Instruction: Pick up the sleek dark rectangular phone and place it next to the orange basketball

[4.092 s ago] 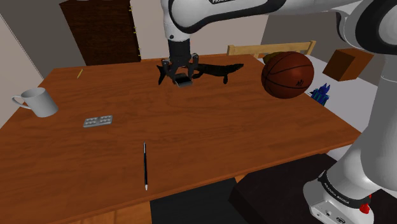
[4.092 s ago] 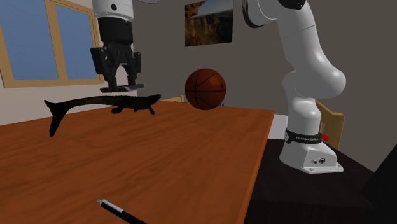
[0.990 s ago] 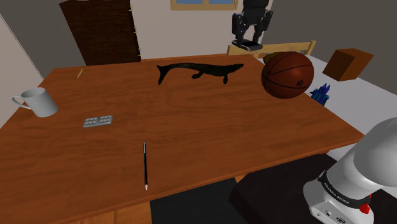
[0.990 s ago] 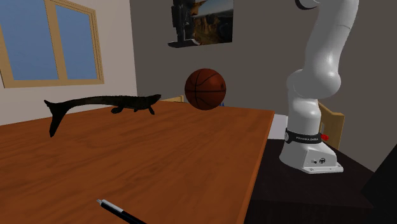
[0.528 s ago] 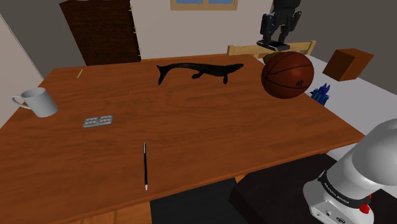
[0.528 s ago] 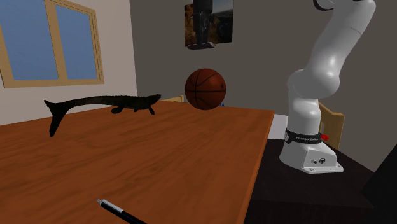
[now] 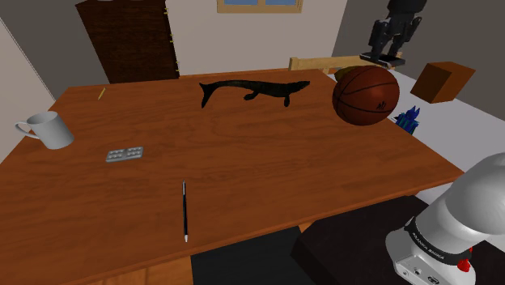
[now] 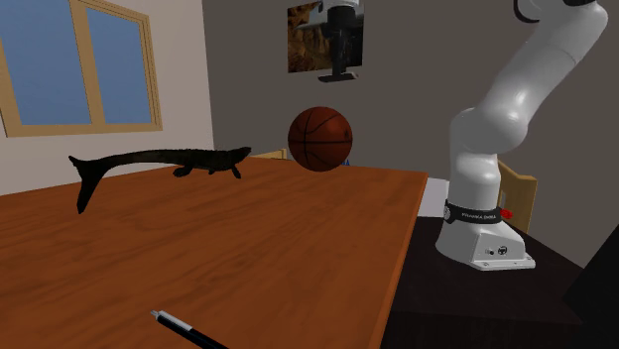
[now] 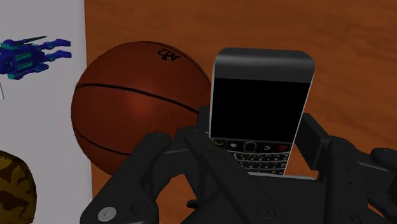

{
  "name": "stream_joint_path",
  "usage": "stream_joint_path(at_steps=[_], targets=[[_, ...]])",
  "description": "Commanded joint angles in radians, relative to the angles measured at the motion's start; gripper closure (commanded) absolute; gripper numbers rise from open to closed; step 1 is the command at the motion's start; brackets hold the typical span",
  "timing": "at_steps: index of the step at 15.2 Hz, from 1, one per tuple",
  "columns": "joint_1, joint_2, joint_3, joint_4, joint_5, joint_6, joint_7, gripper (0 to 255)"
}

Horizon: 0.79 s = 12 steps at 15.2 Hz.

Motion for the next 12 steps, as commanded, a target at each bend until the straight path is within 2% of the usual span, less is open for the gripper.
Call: stream_joint_path(at_steps=[1,12], targets=[[-0.016,-0.033,-0.041,-0.024,-0.023,-0.005,-0.052,255],[-0.094,-0.131,-0.252,-0.061,-0.159,-0.032,-0.305,255]])
